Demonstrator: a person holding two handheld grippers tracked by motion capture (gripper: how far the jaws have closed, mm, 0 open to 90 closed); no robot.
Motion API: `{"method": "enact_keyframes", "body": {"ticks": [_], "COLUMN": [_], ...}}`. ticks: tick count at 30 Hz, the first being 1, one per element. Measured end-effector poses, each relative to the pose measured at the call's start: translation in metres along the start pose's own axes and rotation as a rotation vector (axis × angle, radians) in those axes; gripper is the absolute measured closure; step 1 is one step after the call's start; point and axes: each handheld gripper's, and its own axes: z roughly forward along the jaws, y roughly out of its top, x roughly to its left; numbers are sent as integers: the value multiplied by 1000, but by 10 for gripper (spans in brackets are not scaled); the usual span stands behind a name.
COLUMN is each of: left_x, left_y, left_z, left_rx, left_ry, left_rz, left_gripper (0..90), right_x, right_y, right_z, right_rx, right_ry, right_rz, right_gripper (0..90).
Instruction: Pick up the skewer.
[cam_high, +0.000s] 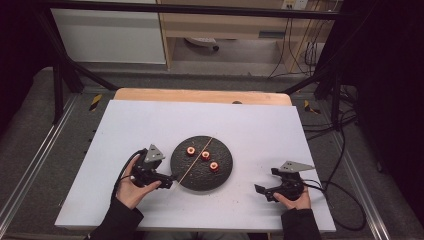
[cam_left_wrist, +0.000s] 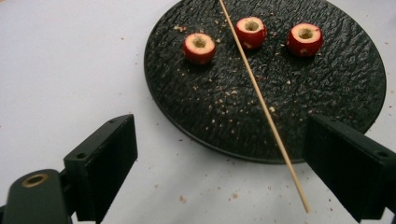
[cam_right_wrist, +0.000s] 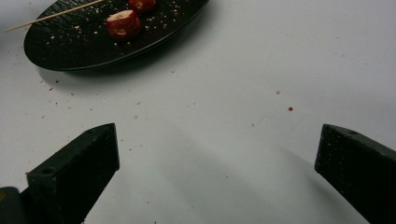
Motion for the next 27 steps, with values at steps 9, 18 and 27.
{"method": "enact_keyframes", "body": {"ticks": [9, 18, 27], "left_x": [-10, -15, -22], "left_y": [15, 24, 32], "left_z": [19, 30, 41], "left_rx": [62, 98, 150], "left_ry": [-2, -2, 8], "left_rz": [5, -11, -30], "left_gripper": [153, 242, 396], "right_x": [0, 0, 0], "right_y": [0, 0, 0], "right_z": [0, 0, 0], "right_rx": [0, 1, 1], "right_ry": [1, 0, 1], "right_rz": [-1, -5, -5], "right_gripper": [7, 7, 8]}}
